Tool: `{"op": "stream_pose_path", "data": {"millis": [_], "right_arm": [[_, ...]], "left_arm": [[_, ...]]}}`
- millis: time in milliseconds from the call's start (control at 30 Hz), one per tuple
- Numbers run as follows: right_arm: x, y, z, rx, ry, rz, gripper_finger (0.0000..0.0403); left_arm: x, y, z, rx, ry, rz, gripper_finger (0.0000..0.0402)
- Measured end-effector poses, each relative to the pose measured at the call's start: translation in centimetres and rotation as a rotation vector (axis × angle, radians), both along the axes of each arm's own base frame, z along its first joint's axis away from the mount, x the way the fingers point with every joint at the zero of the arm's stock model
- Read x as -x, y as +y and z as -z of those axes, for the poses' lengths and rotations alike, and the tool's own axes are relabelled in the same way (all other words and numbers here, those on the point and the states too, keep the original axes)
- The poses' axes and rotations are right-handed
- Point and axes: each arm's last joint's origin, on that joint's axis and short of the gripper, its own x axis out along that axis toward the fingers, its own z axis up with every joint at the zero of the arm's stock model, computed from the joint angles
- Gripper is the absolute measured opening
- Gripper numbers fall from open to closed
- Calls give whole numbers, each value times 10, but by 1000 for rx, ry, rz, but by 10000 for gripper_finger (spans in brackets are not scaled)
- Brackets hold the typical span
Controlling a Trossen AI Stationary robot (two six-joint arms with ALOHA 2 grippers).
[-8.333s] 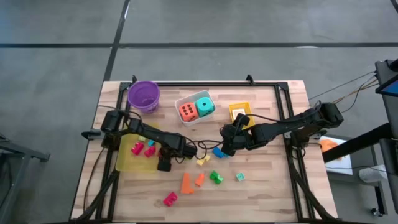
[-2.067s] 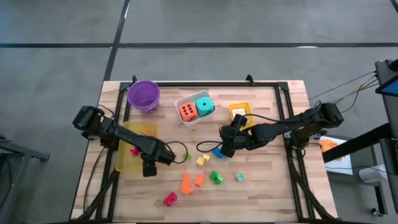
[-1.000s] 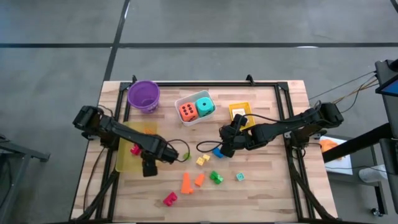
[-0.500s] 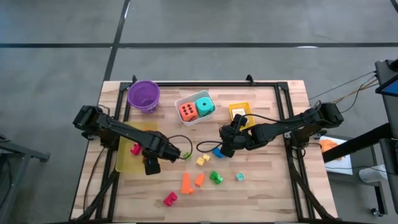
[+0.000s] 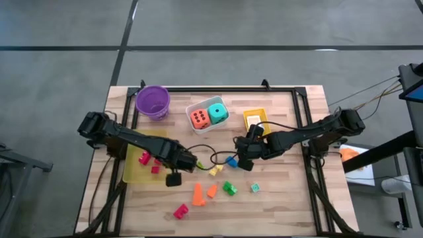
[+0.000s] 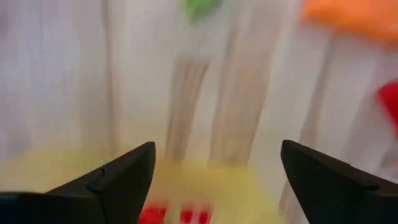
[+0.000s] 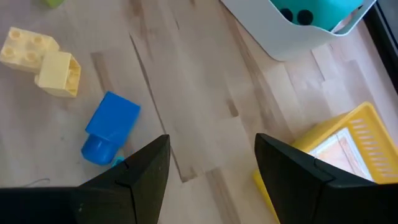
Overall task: Pick & Place Toys
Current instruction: Put the light blue game piece into the light yellow bin
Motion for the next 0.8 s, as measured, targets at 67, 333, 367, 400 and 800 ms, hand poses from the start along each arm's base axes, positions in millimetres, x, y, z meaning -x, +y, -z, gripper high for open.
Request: {"op": "stream_pose_path", "data": {"millis": [67, 333, 367, 400, 800], "right_arm": [[2, 3, 0, 2, 10, 0, 233], [18, 28, 6, -149, 93, 40, 233], [20, 32, 7, -211, 109, 33, 233], [21, 36, 7, -274, 124, 33, 233], [37, 80, 15, -561, 102, 417, 233]], "left_arm": [[-7, -2, 0, 20, -77, 30, 354], [-13, -3, -1, 4, -136, 79, 356], [-13, -2, -1, -9, -139, 77, 356], [-13, -2, -1, -21, -142, 76, 356], [-11, 0, -6, -62, -173, 76, 356]]}}
